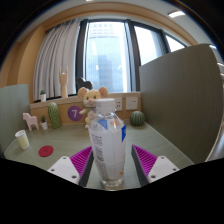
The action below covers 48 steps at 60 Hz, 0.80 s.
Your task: Pour water
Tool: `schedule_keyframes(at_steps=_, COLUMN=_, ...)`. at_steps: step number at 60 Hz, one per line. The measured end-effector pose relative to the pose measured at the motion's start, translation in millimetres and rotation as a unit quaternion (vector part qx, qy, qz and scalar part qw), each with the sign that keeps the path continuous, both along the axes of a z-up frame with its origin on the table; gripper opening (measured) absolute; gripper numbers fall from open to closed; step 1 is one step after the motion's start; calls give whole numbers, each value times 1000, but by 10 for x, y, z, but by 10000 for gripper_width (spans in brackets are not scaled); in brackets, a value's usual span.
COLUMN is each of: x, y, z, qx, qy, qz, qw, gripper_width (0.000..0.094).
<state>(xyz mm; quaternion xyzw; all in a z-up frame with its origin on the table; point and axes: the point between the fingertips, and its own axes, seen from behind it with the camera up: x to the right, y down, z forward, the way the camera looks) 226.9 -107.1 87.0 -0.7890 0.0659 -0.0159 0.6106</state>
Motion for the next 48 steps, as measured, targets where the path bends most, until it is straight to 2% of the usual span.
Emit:
schedule_keyframes(at_steps=5, x=-88, y=128, z=-16, qx=19, qy=8, qz=16, qw=1000, gripper_width=573)
schedule_keyframes(at_steps=12, x=-89, y=251, z=-5, qx=40, qy=-11, qz=22, qw=999, gripper_width=516)
schedule_keyframes(at_steps=19, x=-119, y=282, z=29, qx=49, qy=-28, qz=19, qw=998, gripper_width=371)
schedule_keyframes(at_steps=22, x=-119, y=306, z=22, qx=47, qy=-37, qz=16, qw=998, gripper_width=339)
schedule_keyframes(at_steps=32, x=-193, y=410, z=43, qx=22, qy=-91, qz=6, qw=996, gripper_width=339)
schedule_keyframes(at_steps=39, x=-519, y=544, z=317, qx=15, qy=-161, qz=12, qw=987, gripper_width=338)
schedule_keyframes(at_steps=48, x=-1359, y=741, z=698, qx=6, qy=-311, qz=71, qw=948, gripper_width=338)
